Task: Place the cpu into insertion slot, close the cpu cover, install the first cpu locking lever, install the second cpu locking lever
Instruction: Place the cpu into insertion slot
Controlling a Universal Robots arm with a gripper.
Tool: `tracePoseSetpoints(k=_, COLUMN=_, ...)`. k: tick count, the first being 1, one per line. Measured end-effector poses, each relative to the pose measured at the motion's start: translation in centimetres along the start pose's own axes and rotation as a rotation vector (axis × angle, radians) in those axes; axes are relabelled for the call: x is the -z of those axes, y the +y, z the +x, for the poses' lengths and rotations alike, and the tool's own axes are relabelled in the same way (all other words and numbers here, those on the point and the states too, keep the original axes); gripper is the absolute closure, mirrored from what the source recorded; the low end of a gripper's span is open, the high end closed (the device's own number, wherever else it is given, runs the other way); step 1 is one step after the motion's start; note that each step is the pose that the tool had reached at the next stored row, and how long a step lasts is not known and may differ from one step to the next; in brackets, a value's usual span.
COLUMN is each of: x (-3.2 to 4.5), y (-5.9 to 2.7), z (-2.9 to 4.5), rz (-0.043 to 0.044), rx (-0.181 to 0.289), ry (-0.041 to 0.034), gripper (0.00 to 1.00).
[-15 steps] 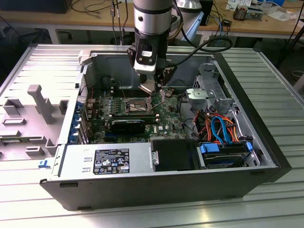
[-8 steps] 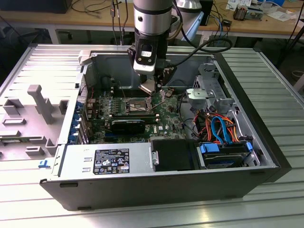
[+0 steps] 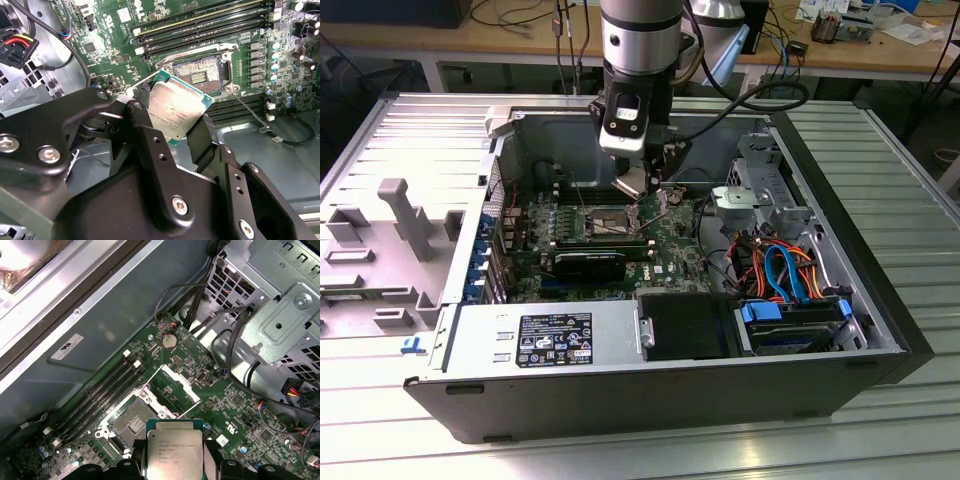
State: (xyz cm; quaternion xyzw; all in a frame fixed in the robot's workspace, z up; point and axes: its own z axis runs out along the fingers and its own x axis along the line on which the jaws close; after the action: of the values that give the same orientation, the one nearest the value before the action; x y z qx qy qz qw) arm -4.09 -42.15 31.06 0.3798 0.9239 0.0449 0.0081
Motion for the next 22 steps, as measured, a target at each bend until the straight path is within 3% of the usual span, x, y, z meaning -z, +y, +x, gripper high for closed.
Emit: tracePoseSetpoints(k=22, x=-0.15, y=-0.01, z=0.0, rz=-0.0007, rx=-0.039, ry=-0.0035, gripper=0.46)
